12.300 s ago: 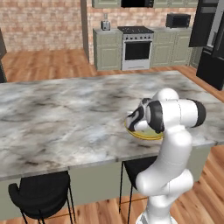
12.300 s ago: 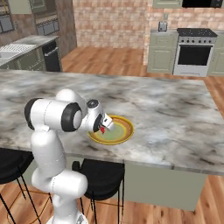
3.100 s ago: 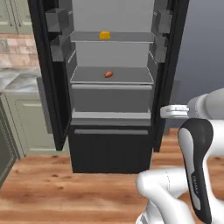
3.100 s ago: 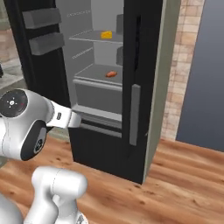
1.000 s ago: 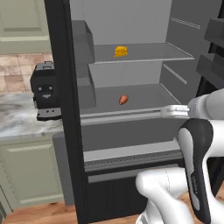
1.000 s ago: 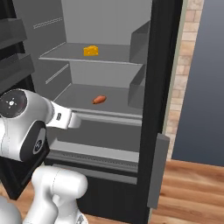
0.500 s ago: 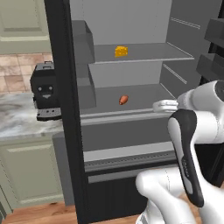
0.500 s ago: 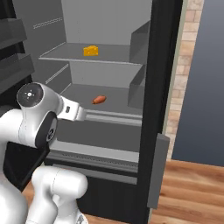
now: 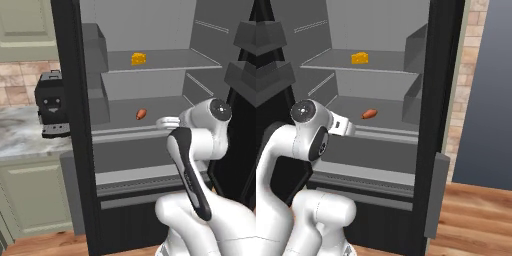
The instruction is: Take the cheese, fish, and sweet potato from the fridge and place them on the plate on the dining counter to create an appetizer plate.
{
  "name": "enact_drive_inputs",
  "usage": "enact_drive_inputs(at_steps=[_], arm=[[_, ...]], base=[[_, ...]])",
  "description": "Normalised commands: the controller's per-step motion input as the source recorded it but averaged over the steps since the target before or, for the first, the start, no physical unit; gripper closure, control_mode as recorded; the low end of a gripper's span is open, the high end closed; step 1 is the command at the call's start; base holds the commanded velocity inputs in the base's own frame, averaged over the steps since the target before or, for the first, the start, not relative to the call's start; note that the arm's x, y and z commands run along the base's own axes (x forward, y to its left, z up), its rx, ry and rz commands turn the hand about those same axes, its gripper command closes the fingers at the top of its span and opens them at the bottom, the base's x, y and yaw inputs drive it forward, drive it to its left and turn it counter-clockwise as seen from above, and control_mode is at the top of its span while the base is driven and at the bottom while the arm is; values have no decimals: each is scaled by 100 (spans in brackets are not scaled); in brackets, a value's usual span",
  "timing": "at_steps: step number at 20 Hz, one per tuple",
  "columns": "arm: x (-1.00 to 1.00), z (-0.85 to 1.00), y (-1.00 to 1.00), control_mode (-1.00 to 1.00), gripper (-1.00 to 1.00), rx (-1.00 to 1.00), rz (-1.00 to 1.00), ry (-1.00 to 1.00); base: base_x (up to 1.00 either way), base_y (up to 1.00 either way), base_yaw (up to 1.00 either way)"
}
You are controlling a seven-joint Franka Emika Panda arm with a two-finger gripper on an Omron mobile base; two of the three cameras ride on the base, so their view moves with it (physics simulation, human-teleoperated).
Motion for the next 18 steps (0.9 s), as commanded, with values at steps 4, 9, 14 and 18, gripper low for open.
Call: enact_drive_inputs(at_steps=[4, 9, 14, 18], arm=[[65, -13, 0, -100, -100, 0, -7, 2], [58, -5, 0, -100, -100, 0, -10, 0], [49, 0, 0, -100, -100, 0, -6, 8], [41, -7, 0, -100, -100, 0, 0, 11]], base=[[0, 0, 0], [0, 0, 0], [0, 0, 0], [0, 0, 0]])
